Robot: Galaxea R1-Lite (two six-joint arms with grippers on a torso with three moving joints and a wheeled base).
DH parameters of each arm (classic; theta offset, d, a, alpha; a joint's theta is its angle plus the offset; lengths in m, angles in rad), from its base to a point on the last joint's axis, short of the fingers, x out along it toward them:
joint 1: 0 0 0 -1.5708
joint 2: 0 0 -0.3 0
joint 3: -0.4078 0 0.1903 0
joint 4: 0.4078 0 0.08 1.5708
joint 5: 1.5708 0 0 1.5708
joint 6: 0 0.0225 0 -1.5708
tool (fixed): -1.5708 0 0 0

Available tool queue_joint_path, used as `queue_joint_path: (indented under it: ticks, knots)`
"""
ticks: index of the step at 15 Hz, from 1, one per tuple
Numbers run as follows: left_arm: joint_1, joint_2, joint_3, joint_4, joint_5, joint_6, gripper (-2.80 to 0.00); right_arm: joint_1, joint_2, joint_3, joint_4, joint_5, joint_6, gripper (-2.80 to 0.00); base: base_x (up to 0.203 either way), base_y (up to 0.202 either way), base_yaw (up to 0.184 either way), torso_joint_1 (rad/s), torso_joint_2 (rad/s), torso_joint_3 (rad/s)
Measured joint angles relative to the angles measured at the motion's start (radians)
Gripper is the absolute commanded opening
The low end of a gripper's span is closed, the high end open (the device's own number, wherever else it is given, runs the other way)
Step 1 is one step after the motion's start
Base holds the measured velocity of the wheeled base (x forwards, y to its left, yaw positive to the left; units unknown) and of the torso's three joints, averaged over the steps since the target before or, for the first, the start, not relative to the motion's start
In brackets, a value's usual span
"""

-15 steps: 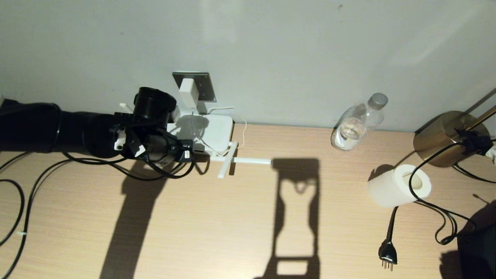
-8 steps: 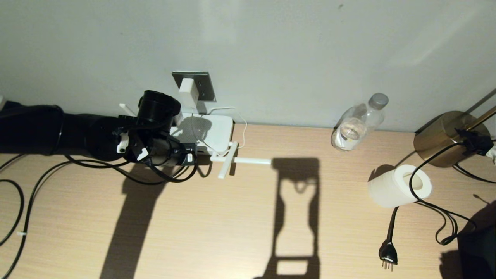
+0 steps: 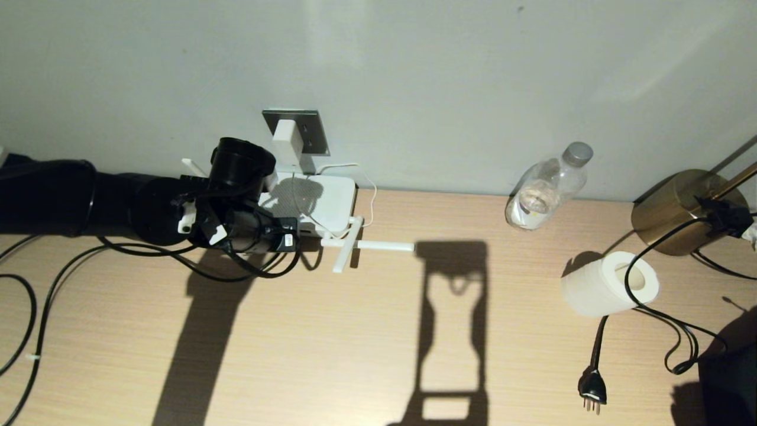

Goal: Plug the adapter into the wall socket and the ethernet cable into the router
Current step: Plug cable into router interface

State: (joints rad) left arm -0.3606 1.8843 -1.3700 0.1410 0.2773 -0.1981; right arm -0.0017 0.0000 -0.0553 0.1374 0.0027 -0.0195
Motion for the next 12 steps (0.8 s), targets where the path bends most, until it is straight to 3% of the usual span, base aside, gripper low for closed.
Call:
queue_joint_path:
  ticks: [12]
  knots:
    - [0.009, 0.007, -0.005, -0.004, 0.006, 0.000, -2.80, 0.000, 0.000, 0.000, 0.000, 0.000, 0.000, -2.80, 0.000, 0.000, 0.000, 0.000, 0.00, 0.000]
